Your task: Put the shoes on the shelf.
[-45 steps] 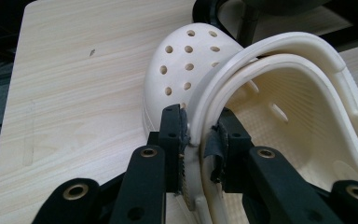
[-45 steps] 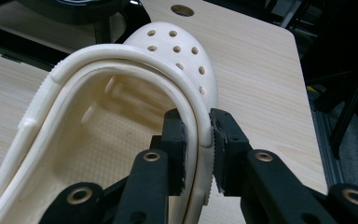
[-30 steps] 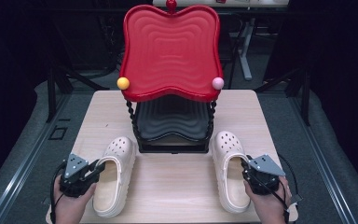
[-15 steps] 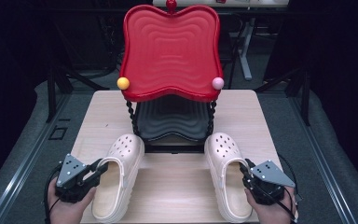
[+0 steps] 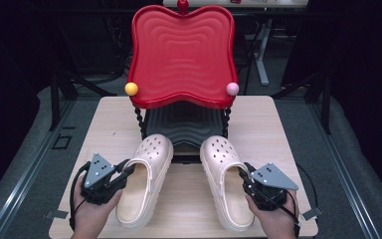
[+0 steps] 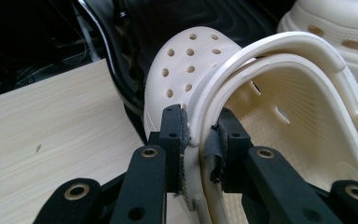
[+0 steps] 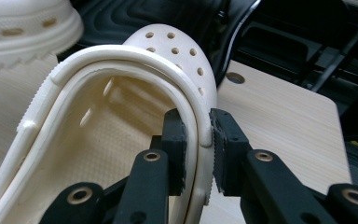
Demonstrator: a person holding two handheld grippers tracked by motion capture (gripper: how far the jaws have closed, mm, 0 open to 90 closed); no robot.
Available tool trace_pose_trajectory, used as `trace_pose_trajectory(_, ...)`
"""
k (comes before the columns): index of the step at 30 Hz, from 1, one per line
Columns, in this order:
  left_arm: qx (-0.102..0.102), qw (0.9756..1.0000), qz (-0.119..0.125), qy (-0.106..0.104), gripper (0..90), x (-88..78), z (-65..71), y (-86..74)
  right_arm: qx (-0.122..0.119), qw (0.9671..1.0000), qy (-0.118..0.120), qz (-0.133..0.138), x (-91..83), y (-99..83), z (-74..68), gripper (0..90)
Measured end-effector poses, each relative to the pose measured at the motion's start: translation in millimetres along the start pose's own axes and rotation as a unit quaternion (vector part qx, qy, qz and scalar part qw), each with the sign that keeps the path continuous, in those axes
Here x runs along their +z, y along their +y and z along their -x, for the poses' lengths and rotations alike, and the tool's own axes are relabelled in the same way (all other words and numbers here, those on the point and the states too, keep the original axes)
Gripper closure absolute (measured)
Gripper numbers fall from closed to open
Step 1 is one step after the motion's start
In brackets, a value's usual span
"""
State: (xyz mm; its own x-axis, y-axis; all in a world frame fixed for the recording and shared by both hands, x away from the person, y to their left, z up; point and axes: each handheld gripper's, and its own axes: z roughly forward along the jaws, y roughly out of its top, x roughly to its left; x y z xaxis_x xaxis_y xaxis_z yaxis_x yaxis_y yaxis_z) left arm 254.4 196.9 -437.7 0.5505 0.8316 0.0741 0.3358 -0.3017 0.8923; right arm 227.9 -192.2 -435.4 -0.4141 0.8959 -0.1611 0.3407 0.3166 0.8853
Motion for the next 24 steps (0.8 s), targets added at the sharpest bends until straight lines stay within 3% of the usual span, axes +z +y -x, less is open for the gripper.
trace_pose_trajectory(4,0.005,1.0000,0.003,0.002,75.8,10.6,1.5,6.9,-0.001,1.0000,0.008,0.005,12.5,8.2,-4.1,76.4)
trace_pose_trajectory(13,0.020,0.9997,0.005,0.011,75.9,31.6,3.7,21.7,-0.003,1.0000,0.004,0.006,43.1,24.9,-5.1,76.4)
trace_pose_trajectory(18,0.014,0.9998,0.006,0.011,75.9,38.9,3.9,24.1,0.008,0.9999,0.001,0.008,55.8,29.5,-7.1,76.4)
trace_pose_trajectory(24,0.015,0.9998,0.003,0.013,75.9,44.9,5.1,25.0,0.005,1.0000,-0.001,0.007,64.4,32.1,-12.9,76.4)
